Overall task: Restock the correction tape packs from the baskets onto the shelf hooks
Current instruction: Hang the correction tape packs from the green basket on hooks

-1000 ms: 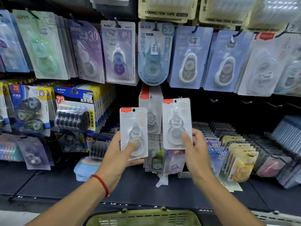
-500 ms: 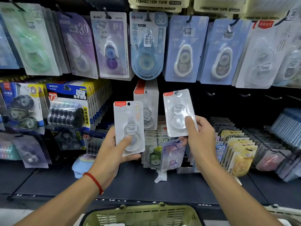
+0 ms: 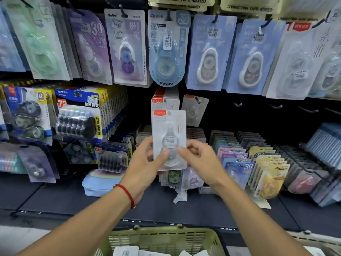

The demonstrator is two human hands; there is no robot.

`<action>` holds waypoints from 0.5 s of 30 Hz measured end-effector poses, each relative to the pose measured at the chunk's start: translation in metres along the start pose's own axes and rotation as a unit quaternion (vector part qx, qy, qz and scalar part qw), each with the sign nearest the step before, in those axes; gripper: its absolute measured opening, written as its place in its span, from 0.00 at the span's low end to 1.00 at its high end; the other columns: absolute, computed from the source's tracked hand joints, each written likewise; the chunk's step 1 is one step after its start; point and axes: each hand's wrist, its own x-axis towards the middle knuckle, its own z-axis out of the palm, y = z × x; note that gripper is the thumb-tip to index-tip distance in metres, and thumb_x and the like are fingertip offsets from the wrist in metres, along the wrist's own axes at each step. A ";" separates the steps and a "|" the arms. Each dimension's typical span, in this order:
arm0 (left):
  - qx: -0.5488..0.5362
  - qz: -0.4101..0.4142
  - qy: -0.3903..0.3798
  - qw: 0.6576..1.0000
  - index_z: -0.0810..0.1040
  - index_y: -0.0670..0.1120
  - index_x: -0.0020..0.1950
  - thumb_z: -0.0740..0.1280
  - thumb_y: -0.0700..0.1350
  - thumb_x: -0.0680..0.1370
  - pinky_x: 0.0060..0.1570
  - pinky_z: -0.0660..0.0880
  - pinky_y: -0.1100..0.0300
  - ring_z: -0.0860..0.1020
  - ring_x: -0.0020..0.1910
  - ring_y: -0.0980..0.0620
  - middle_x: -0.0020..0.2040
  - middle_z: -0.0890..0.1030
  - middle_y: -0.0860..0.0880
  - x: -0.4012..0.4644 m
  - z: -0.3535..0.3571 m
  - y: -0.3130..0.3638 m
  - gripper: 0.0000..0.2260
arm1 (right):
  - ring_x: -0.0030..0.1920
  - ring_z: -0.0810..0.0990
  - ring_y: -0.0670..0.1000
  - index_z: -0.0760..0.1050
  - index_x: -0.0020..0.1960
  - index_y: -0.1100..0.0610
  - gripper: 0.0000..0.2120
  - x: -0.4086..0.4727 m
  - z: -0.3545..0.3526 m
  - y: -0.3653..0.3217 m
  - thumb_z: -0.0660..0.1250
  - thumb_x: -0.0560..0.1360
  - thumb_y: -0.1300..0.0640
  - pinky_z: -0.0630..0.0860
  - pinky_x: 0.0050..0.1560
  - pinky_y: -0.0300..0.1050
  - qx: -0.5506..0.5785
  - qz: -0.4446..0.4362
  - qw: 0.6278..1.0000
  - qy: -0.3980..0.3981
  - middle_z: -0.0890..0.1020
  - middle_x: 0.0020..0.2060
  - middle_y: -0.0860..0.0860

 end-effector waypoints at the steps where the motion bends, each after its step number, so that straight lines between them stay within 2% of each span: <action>1: 0.009 0.010 -0.005 1.000 0.77 0.53 0.67 0.73 0.45 0.80 0.44 0.83 0.59 0.87 0.54 0.50 0.56 0.88 0.52 0.002 0.004 0.001 0.16 | 0.51 0.88 0.50 0.82 0.55 0.52 0.14 -0.004 0.004 -0.003 0.74 0.76 0.43 0.84 0.53 0.44 0.002 -0.013 1.000 0.010 0.89 0.50 0.49; 3: 0.018 0.015 -0.006 1.000 0.76 0.53 0.69 0.74 0.45 0.80 0.46 0.84 0.58 0.87 0.53 0.51 0.55 0.88 0.51 0.005 0.012 0.004 0.19 | 0.52 0.88 0.51 0.79 0.57 0.53 0.11 -0.009 0.007 -0.004 0.73 0.80 0.48 0.84 0.52 0.47 0.003 -0.026 0.998 0.058 0.89 0.51 0.49; 5: 0.023 0.009 0.014 1.000 0.76 0.52 0.71 0.76 0.42 0.79 0.46 0.83 0.60 0.87 0.51 0.51 0.54 0.88 0.49 0.011 0.022 0.006 0.22 | 0.51 0.88 0.55 0.76 0.59 0.53 0.07 -0.010 0.005 -0.005 0.69 0.83 0.51 0.85 0.49 0.55 -0.001 -0.020 0.992 0.126 0.88 0.51 0.52; 7: 0.023 0.006 0.023 0.999 0.75 0.51 0.71 0.75 0.36 0.78 0.47 0.83 0.61 0.85 0.47 0.52 0.56 0.85 0.46 0.016 0.033 0.008 0.24 | 0.49 0.88 0.54 0.76 0.58 0.52 0.05 -0.008 0.001 -0.010 0.67 0.84 0.52 0.84 0.39 0.50 0.028 -0.016 0.980 0.196 0.87 0.52 0.53; 10: 0.021 0.025 0.023 0.999 0.78 0.55 0.65 0.73 0.32 0.78 0.50 0.83 0.61 0.82 0.44 0.56 0.56 0.84 0.46 0.020 0.043 0.009 0.23 | 0.39 0.86 0.49 0.76 0.60 0.51 0.06 -0.004 -0.003 -0.015 0.65 0.85 0.51 0.79 0.30 0.43 0.070 -0.013 0.968 0.242 0.86 0.52 0.54; 12: 0.015 0.036 0.030 0.999 0.79 0.56 0.63 0.73 0.32 0.77 0.51 0.83 0.62 0.82 0.44 0.56 0.56 0.83 0.45 0.022 0.044 0.011 0.22 | 0.37 0.85 0.47 0.77 0.61 0.52 0.08 0.000 -0.007 -0.017 0.64 0.85 0.51 0.77 0.28 0.41 0.069 -0.008 0.967 0.245 0.86 0.52 0.53; 15: 0.007 0.045 0.026 0.999 0.80 0.55 0.63 0.74 0.33 0.77 0.49 0.81 0.64 0.83 0.43 0.58 0.55 0.84 0.47 0.023 0.043 0.010 0.21 | 0.39 0.85 0.51 0.79 0.61 0.53 0.09 0.005 -0.010 -0.018 0.65 0.85 0.51 0.78 0.29 0.43 0.053 -0.024 0.965 0.256 0.86 0.51 0.53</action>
